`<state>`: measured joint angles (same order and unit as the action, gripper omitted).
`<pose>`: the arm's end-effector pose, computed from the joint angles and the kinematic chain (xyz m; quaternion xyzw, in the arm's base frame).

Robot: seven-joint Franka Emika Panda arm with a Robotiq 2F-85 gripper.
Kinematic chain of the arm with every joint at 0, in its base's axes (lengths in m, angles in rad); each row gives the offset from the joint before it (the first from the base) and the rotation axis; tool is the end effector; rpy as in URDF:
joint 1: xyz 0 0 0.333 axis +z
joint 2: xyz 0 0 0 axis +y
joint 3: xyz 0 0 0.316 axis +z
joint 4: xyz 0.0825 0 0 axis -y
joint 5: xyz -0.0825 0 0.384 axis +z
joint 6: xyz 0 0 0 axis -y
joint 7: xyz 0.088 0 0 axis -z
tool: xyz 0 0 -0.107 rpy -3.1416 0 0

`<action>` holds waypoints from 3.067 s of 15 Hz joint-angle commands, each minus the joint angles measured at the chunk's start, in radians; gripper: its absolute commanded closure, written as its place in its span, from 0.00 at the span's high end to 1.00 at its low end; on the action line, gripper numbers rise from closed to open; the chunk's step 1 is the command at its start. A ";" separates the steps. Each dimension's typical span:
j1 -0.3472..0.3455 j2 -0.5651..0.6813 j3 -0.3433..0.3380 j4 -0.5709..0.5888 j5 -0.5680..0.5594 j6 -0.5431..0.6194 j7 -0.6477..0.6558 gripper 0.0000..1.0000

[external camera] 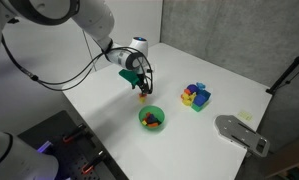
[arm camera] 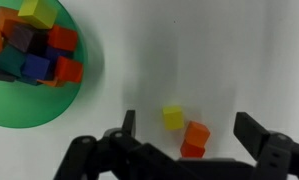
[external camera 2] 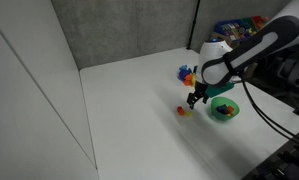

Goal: Put the yellow object inside the bowl

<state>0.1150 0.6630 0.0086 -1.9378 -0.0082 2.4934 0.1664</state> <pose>0.5993 0.0745 0.1287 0.9984 -0.0187 -0.0531 0.0074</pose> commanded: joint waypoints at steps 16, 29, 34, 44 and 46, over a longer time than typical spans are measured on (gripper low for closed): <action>0.060 0.288 -0.063 0.243 0.003 0.030 0.110 1.00; 0.077 0.317 -0.080 0.317 -0.003 -0.003 0.130 0.26; 0.079 0.285 -0.082 0.335 -0.005 -0.067 0.129 0.10; 0.060 0.154 -0.085 0.371 -0.015 -0.287 0.129 0.10; 0.050 0.106 -0.100 0.345 -0.020 -0.321 0.133 0.10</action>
<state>0.1804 0.8396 -0.0792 -1.5586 -0.0081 2.2309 0.2745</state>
